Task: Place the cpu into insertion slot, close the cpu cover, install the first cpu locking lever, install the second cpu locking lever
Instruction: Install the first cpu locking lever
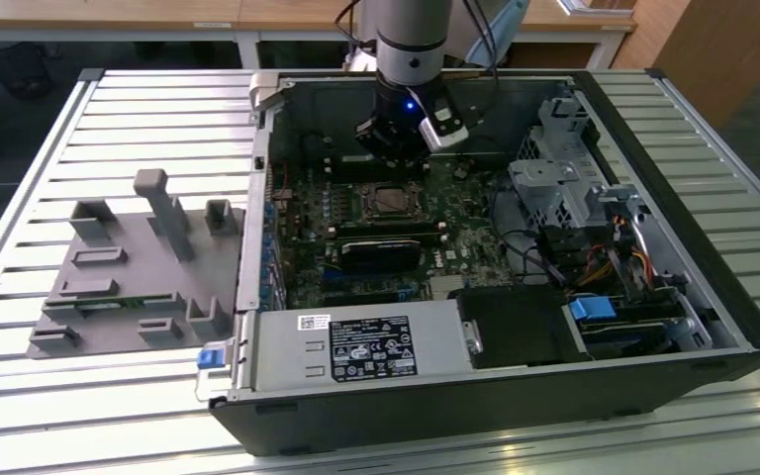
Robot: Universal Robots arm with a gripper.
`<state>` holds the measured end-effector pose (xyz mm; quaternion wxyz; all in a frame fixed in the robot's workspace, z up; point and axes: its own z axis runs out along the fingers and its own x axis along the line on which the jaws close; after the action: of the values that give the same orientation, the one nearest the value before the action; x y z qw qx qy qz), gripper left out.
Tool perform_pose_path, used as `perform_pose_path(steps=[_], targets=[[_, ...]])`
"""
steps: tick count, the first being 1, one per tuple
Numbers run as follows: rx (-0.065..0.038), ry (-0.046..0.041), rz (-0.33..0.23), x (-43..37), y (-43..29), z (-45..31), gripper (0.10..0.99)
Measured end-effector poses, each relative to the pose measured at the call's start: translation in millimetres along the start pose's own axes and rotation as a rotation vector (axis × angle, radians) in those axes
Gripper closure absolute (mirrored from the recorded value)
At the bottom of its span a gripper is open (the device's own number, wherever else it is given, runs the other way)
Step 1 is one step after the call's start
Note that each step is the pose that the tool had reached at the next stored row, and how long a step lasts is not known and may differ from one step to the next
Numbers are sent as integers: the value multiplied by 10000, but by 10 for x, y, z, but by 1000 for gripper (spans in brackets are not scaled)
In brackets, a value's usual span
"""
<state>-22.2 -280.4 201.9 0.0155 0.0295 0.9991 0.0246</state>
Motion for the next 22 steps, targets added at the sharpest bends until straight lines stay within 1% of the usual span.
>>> perform_pose_path(steps=[8, 16, 22], targets=[[67, 2, 0, -10, -1, 26, 980], [60, -5, 0, -12, 1, 22, 980], [79, -2, -1, -12, 1, 11, 980]])
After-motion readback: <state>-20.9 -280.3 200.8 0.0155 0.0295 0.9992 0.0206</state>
